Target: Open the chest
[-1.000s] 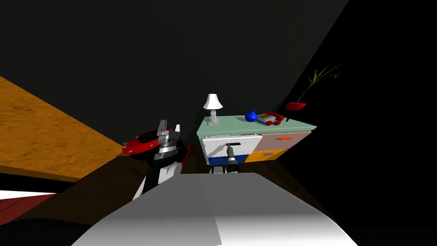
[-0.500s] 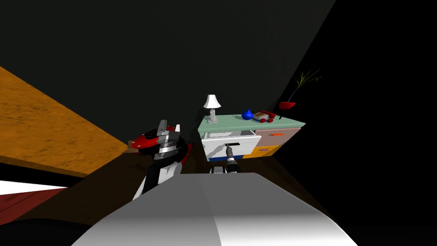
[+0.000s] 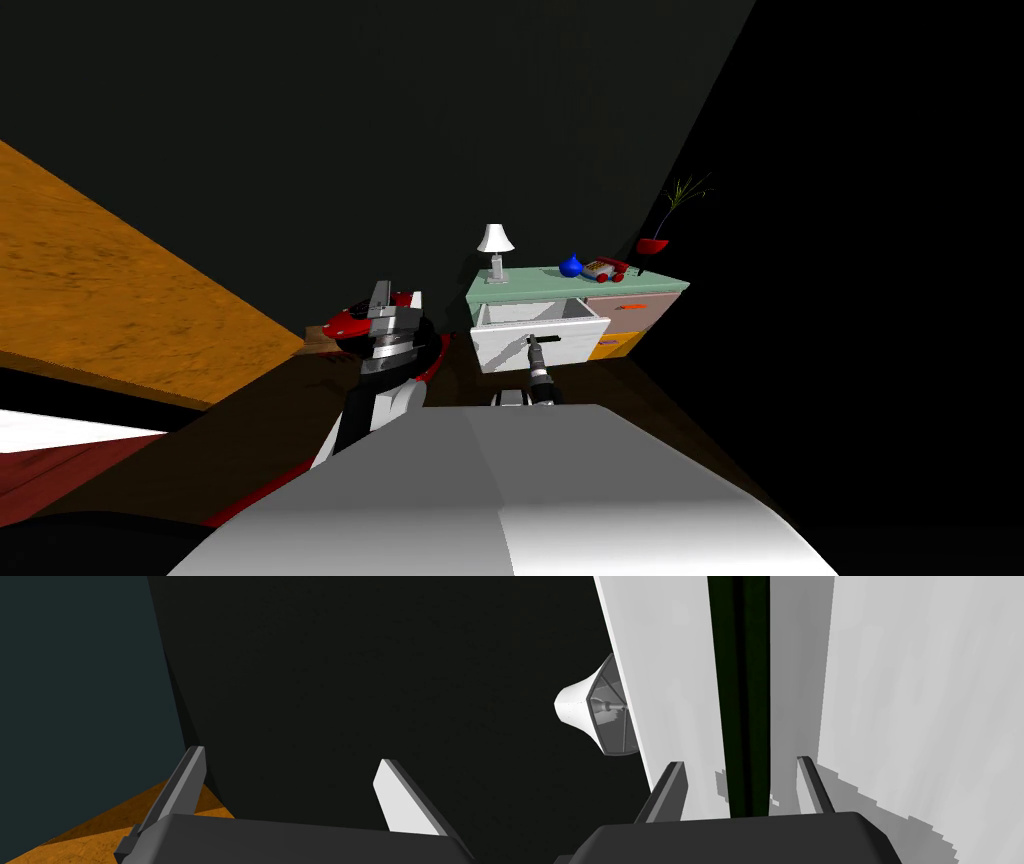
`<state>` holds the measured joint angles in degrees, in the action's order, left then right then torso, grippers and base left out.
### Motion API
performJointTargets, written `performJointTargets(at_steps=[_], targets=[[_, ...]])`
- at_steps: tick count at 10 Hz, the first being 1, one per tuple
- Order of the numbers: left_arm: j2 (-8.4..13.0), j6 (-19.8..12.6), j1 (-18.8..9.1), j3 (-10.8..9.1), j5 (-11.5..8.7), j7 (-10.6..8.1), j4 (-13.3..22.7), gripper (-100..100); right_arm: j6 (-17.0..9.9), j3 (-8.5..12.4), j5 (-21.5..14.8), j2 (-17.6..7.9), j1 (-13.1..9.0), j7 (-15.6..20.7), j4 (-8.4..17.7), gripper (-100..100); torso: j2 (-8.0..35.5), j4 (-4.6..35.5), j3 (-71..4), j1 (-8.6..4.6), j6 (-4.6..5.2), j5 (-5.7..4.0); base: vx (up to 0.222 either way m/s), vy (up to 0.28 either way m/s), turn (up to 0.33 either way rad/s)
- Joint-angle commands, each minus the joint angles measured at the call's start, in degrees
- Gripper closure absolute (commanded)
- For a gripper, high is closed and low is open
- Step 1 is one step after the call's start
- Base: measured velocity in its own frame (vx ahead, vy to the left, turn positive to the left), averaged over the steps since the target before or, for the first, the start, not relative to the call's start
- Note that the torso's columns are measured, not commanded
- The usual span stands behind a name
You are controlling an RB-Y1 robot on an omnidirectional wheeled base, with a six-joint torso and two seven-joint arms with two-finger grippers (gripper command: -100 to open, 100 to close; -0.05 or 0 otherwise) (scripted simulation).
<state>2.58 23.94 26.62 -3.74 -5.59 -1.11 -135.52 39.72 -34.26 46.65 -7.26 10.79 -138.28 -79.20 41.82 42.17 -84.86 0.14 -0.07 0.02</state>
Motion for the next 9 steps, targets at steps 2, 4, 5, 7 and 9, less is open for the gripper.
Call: performJointTargets(at_steps=[2, 4, 5, 7, 9], targets=[[0.0, 0.0, 0.0, 0.00, 0.0, 0.00, 0.0, 0, -5.5, 1.7, 1.1, 3.0, -1.3, 4.3, -2.6, -100, 0.4, 0.1, 0.2, -0.21, 0.06, -0.05, -0.038, -0.040, -0.056], [0.0, 0.0, 0.0, 0.00, 0.0, 0.00, 0.0, 0, -8.2, 2.5, 1.6, 4.6, -2.0, 6.5, -4.0, -100, 0.5, 0.1, 0.3, -0.14, 0.07, -0.03, -0.031, -0.032, -0.058], [0.0, 0.0, 0.0, 0.00, 0.0, 0.00, 0.0, 0, -9.5, 3.0, 1.9, 5.4, -2.3, 7.5, -4.6, -100, 0.5, 0.1, 0.3, -0.09, 0.07, -0.01, -0.039, -0.030, -0.061], [0.0, 0.0, 0.0, 0.00, 0.0, 0.00, 0.0, 0, -12.2, 3.9, 2.5, 7.0, -3.0, 9.7, -5.9, -100, 0.5, 0.2, 0.3, -0.15, 0.08, -0.02, -0.044, -0.035, -0.058], [0.0, 0.0, 0.0, 0.00, 0.0, 0.00, 0.0, 0, -11.8, 3.6, 2.4, 6.5, -2.6, 9.2, -5.3, 0, 0.6, 0.2, 0.3, -0.10, 0.10, 0.00, -0.008, -0.007, -0.003]])
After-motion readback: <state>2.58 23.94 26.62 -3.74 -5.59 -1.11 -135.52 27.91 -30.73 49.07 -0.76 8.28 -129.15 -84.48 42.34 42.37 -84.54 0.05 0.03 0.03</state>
